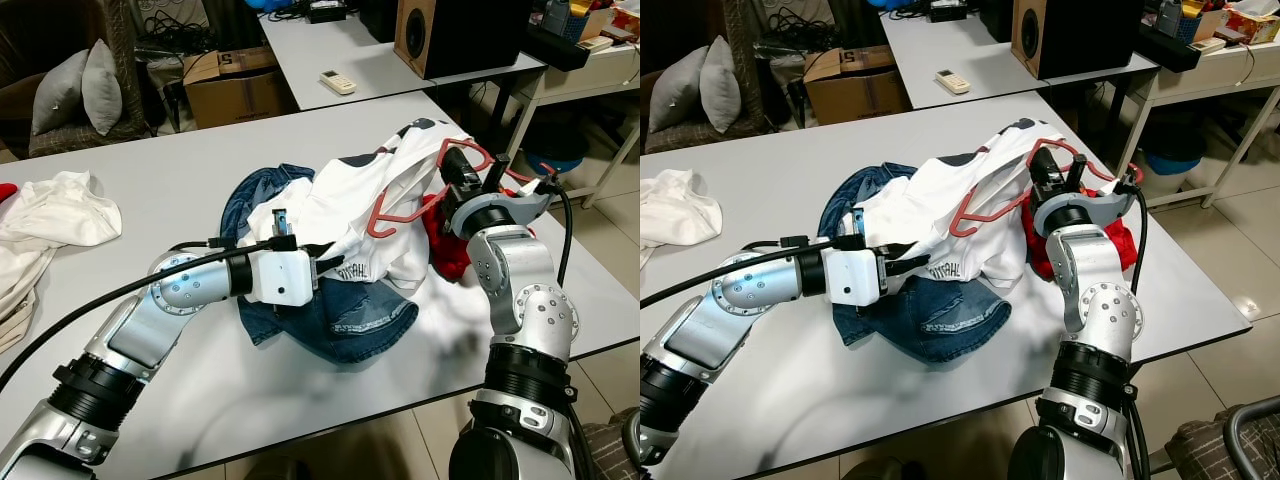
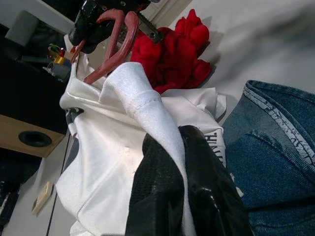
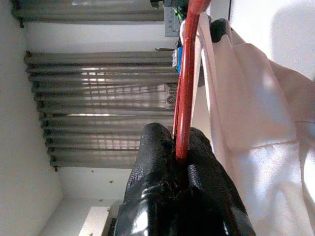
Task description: Hang hanger
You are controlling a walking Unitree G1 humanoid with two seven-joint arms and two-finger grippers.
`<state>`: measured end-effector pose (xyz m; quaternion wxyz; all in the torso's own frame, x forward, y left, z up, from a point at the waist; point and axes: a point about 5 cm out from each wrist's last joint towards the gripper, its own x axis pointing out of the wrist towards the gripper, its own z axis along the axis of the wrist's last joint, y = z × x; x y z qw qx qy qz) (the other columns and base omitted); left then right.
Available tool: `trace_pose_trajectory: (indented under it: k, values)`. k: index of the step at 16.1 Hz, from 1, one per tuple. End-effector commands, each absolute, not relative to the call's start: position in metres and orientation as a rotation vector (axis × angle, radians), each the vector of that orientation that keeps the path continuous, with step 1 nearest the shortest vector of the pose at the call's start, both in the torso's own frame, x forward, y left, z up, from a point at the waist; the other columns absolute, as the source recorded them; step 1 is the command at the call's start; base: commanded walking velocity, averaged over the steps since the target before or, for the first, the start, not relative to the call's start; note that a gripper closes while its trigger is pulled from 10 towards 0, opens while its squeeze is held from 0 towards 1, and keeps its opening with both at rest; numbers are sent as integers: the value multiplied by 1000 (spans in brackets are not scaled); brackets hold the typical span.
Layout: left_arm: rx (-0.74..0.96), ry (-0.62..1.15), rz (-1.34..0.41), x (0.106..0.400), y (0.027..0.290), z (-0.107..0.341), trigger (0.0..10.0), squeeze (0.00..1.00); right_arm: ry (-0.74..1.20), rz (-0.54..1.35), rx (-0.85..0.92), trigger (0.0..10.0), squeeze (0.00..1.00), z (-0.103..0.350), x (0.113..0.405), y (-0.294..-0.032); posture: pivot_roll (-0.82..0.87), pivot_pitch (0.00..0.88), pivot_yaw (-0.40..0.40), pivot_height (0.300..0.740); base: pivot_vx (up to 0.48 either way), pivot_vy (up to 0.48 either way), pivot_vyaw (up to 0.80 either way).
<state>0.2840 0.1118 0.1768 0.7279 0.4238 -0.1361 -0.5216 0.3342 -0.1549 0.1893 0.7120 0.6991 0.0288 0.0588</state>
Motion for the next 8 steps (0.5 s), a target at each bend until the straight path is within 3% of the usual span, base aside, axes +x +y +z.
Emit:
trace_pose_trajectory:
  k: [1, 8]
  values:
    - [958, -270, -1176, 282, 114, 171, 0, 0, 14, 148, 1590, 10000, 0, 203, 339, -152, 72, 0, 111, 740, 0, 0, 0]
    - [958, -270, -1176, 282, 114, 171, 0, 0, 14, 148, 1590, 10000, 0, 203, 339, -152, 72, 0, 111, 740, 0, 0, 0]
